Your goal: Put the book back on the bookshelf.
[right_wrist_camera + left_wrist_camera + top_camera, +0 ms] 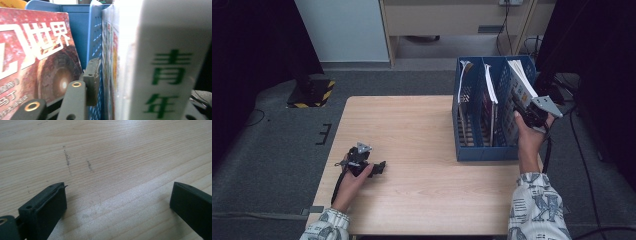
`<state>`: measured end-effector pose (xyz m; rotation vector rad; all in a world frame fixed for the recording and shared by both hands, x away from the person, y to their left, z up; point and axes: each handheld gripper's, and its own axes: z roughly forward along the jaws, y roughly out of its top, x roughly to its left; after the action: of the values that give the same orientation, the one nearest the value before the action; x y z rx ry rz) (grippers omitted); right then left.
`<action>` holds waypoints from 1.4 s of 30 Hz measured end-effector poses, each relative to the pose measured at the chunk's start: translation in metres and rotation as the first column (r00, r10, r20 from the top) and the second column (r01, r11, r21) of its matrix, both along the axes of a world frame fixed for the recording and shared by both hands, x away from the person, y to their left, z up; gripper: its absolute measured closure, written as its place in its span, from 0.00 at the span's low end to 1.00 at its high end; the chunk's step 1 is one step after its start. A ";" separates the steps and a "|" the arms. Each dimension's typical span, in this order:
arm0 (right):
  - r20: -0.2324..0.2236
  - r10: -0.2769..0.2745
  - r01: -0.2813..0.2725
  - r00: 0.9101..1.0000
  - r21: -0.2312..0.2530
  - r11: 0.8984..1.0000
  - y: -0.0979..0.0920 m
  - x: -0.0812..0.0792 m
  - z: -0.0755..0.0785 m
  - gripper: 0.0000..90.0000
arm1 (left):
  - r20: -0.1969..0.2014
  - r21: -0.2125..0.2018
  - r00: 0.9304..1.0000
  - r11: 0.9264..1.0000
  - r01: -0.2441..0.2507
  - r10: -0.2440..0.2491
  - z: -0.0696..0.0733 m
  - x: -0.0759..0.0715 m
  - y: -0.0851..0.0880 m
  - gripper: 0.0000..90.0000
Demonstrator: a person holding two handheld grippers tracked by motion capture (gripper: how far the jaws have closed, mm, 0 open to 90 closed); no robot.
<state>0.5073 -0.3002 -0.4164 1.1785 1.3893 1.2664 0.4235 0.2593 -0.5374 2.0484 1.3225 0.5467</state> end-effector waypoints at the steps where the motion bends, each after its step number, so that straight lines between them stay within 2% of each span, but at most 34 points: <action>1: -0.001 0.000 0.000 1.000 -0.007 1.000 0.001 0.000 0.000 0.65 | 0.000 0.000 1.000 1.000 0.000 0.000 0.000 0.000 0.000 0.00; 6: -0.004 0.011 -0.011 1.000 -0.020 1.000 0.006 -0.001 0.001 0.62 | 0.000 0.000 1.000 1.000 0.000 0.000 0.000 0.000 0.000 0.00; 16: -0.017 0.042 -0.042 0.999 -0.014 0.999 0.010 -0.001 0.000 0.58 | 0.001 -0.001 1.000 1.000 0.000 0.000 0.000 0.000 0.000 0.00; 21: -0.038 0.051 -0.052 0.998 -0.032 0.998 0.011 -0.002 -0.001 0.57 | 0.000 0.000 1.000 1.000 0.001 -0.001 0.000 0.000 0.000 0.00; 26: -0.032 0.049 -0.050 0.998 -0.045 0.998 0.012 -0.003 -0.003 0.62 | 0.001 0.000 1.000 1.000 0.001 -0.001 0.000 0.000 0.000 0.00; 30: -0.026 0.041 -0.042 0.999 -0.060 0.997 0.011 -0.005 -0.003 0.75 | 0.000 0.000 1.000 1.000 0.002 -0.002 0.000 0.000 0.000 0.00; 32: -0.022 0.036 -0.037 0.999 -0.091 0.995 0.010 -0.005 -0.001 0.79 | 0.000 0.000 1.000 1.000 0.002 -0.002 0.000 0.000 0.000 0.00; 33: -0.020 0.020 -0.022 1.000 -0.131 0.991 0.011 -0.005 -0.001 0.80 | 0.000 0.000 1.000 1.000 0.002 -0.002 0.000 0.000 0.000 0.00; 34: -0.020 0.008 -0.011 1.000 -0.151 0.988 0.011 -0.006 0.000 0.80 | -0.001 0.001 1.000 1.000 0.002 -0.002 0.000 0.000 0.000 0.00; 36: -0.020 0.014 -0.017 1.000 -0.164 0.986 0.012 -0.005 0.000 0.80 | 0.000 0.000 1.000 1.000 0.002 -0.002 0.000 0.000 0.000 0.00; 38: -0.016 0.006 -0.009 1.000 -0.200 0.980 0.014 -0.005 0.001 0.80 | 0.000 0.000 1.000 1.000 0.002 -0.002 0.000 0.000 0.000 0.00; 42: -0.010 -0.004 0.002 1.000 -0.236 0.972 0.016 -0.005 0.002 0.80 | 0.000 0.000 1.000 1.000 0.002 -0.002 0.000 0.000 0.000 0.00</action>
<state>0.5024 -0.2838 -0.4148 1.0240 1.4999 1.0597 0.4238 0.2593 -0.5374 2.0495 1.3196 0.5458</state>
